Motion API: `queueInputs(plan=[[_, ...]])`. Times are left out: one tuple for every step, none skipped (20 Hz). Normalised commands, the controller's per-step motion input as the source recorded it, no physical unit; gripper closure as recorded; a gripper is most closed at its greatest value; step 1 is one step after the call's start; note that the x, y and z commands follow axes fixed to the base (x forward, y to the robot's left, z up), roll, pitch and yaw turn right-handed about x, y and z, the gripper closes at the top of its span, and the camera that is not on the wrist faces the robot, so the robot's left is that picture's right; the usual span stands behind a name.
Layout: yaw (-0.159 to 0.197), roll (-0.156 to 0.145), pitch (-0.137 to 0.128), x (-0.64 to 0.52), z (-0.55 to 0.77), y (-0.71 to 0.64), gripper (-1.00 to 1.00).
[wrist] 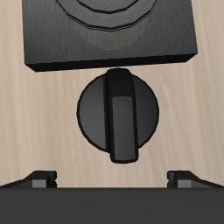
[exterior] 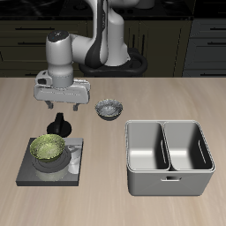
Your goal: Place the green bowl on the flat stove and turn on the flat stove
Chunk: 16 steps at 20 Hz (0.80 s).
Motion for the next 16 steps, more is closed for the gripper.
queueInputs(plan=[[-0.014, 0.001, 0.005, 0.0, -0.12, -0.05, -1.0], [0.028, -0.008, 0.004, 0.0, -0.2, -0.05, -1.0], [0.014, 0.011, -0.001, 0.07, -0.1, -0.01, -1.0], [0.018, -0.016, 0.002, 0.03, -0.06, -0.05, -1.0], [0.021, -0.006, -0.002, 0.03, -0.02, -0.06, -1.0], [-0.021, 0.01, 0.006, 0.13, -0.04, -0.02, -1.0], [0.013, -0.037, 0.005, 0.06, -0.04, -0.14, -1.0], [0.017, 0.009, 0.002, 0.06, -0.06, -0.04, -1.0], [0.006, -0.001, 0.039, 0.15, -0.15, -0.07, -1.0], [0.044, -0.008, 0.022, 0.14, -0.27, -0.04, -1.0], [0.025, -0.056, 0.076, 0.39, -0.44, -0.2, -1.0], [-0.034, 0.014, 0.052, 0.14, -0.24, -0.09, -1.0], [0.0, 0.0, 0.0, -0.06, -0.01, 0.0, -1.0], [0.011, -0.08, 0.074, 0.42, -0.48, -0.33, -1.0], [-0.019, -0.063, 0.055, 0.12, -0.23, -0.2, -1.0], [-0.014, -0.01, 0.016, 0.06, -0.11, -0.05, -1.0]])
